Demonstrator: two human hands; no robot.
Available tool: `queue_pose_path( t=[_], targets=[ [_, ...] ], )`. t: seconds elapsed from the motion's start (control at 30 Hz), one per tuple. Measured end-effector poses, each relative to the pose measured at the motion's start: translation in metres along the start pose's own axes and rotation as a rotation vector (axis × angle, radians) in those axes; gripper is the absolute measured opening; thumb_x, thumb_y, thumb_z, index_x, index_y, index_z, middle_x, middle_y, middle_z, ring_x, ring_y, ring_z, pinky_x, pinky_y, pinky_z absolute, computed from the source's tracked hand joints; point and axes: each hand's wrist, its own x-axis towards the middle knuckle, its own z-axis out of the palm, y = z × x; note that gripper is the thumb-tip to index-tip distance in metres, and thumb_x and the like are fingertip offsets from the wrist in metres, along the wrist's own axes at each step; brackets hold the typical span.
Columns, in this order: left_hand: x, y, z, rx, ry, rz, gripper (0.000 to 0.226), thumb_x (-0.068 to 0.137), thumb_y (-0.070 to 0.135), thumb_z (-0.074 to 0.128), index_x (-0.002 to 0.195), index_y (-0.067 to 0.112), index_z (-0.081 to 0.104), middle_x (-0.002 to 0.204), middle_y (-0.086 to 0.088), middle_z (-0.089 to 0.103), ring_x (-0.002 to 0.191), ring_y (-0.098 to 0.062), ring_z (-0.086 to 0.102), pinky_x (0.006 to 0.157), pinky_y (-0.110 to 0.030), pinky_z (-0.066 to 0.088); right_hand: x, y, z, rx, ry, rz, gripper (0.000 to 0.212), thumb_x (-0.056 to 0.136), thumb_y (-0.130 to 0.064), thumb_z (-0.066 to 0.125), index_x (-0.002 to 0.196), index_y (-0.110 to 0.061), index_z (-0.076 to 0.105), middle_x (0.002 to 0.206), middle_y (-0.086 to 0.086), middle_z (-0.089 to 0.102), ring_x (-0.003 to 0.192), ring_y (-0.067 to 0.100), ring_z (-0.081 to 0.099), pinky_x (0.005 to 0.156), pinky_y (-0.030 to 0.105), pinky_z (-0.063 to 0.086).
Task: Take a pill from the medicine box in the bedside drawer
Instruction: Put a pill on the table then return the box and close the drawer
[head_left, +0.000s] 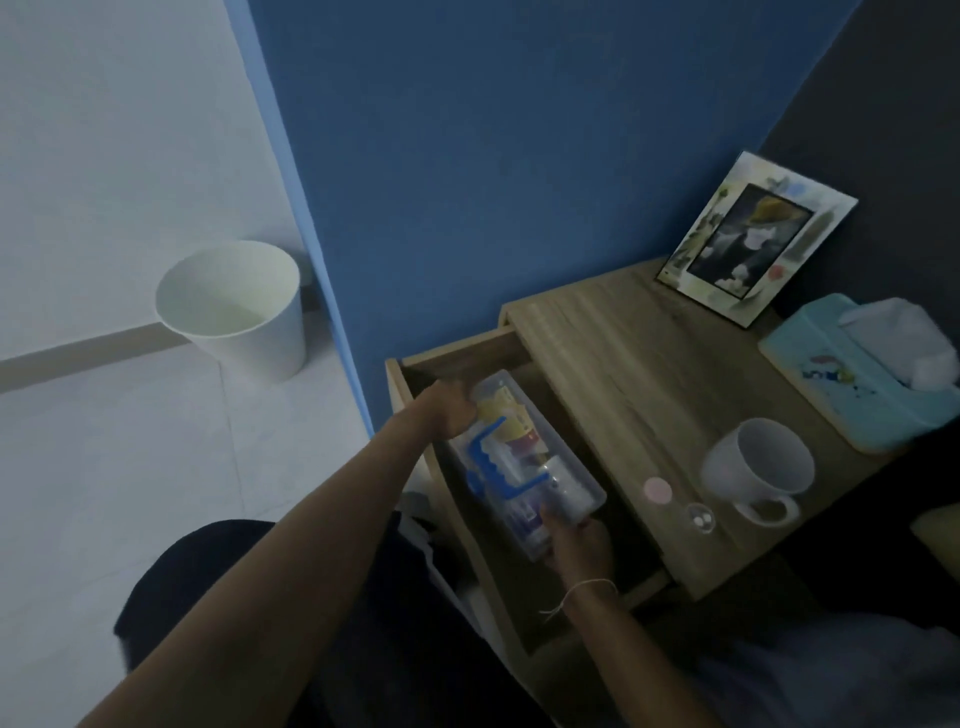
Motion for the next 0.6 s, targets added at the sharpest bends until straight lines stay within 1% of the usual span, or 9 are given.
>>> queue_pose_path(
  t=[0.07,0.13,0.17,0.27,0.37,0.4,0.5,0.57,0.6],
  targets=[
    [0.014,-0.003,0.011,0.029,-0.041,-0.009,0.052,0.091,0.034,0.049,0.133,0.005,0.043,0.134,-0.02,0.053,0.12,-0.035,0.051,0.095,-0.037,0.042,0.012,0.009,0.006,0.004,0.005,0.072,0.041,0.077,-0.039,0.073,0.109,-0.017,0.061,0.102,0.009,0.067,0.092,0.026,0.066,0.085,0.045,0.054],
    [0.025,-0.007,0.021,0.074,-0.049,-0.014,0.07,0.086,0.049,0.055,0.138,0.007,0.035,0.137,-0.018,0.051,0.122,-0.035,0.05,0.097,-0.038,0.042,0.022,0.019,0.014,-0.01,-0.008,0.106,0.049,0.073,-0.042,0.075,0.112,-0.016,0.061,0.105,0.01,0.068,0.093,0.028,0.066,0.085,0.049,0.054],
    [0.029,-0.008,0.024,0.095,-0.053,-0.019,0.075,0.084,0.051,0.058,0.139,0.006,0.033,0.137,-0.019,0.05,0.123,-0.036,0.05,0.097,-0.038,0.043,0.027,0.026,0.018,-0.002,-0.004,0.124,0.053,0.07,-0.045,0.076,0.112,-0.017,0.061,0.105,0.009,0.068,0.093,0.027,0.066,0.085,0.049,0.054],
    [0.038,-0.013,0.03,0.129,-0.053,0.0,0.08,0.081,0.049,0.063,0.14,0.004,0.03,0.139,-0.02,0.047,0.124,-0.036,0.048,0.097,-0.038,0.043,0.033,0.036,0.023,0.054,-0.004,0.151,0.062,0.063,-0.048,0.08,0.115,-0.023,0.059,0.107,0.004,0.067,0.095,0.023,0.066,0.087,0.05,0.053],
    [0.044,-0.02,0.034,0.132,-0.059,0.0,0.082,0.08,0.048,0.065,0.14,0.006,0.03,0.139,-0.019,0.048,0.124,-0.035,0.048,0.099,-0.038,0.043,0.035,0.041,0.023,0.048,-0.018,0.136,0.061,0.066,-0.044,0.079,0.118,-0.02,0.058,0.11,0.006,0.067,0.096,0.023,0.066,0.088,0.051,0.053],
    [0.045,-0.022,0.035,0.134,-0.054,0.007,0.083,0.079,0.048,0.066,0.14,0.006,0.03,0.138,-0.019,0.049,0.124,-0.035,0.049,0.101,-0.039,0.043,0.034,0.04,0.023,0.051,-0.016,0.122,0.065,0.064,-0.046,0.08,0.119,-0.019,0.057,0.11,0.005,0.067,0.097,0.023,0.066,0.089,0.05,0.053],
    [0.048,-0.025,0.036,0.111,-0.053,0.01,0.083,0.077,0.049,0.068,0.14,0.009,0.031,0.136,-0.018,0.052,0.121,-0.034,0.051,0.102,-0.043,0.043,0.033,0.038,0.022,0.017,-0.018,0.063,0.09,0.047,-0.065,0.079,0.121,-0.02,0.056,0.115,0.005,0.066,0.101,0.022,0.065,0.09,0.05,0.053],
    [0.048,-0.025,0.037,0.106,-0.064,0.014,0.085,0.079,0.048,0.066,0.143,0.009,0.027,0.139,-0.018,0.048,0.125,-0.034,0.047,0.105,-0.044,0.04,0.027,0.036,0.019,-0.13,0.029,-0.048,0.085,0.059,-0.057,0.077,0.129,-0.019,0.049,0.124,0.006,0.062,0.11,0.022,0.061,0.094,0.047,0.05],
    [0.046,-0.025,0.039,0.129,-0.064,0.024,0.086,0.081,0.048,0.064,0.145,0.008,0.022,0.144,-0.019,0.043,0.13,-0.035,0.042,0.109,-0.045,0.036,0.025,0.036,0.017,-0.251,0.097,-0.123,0.087,0.066,-0.056,0.075,0.136,-0.018,0.04,0.131,0.008,0.058,0.116,0.024,0.057,0.096,0.047,0.048]
  ],
)
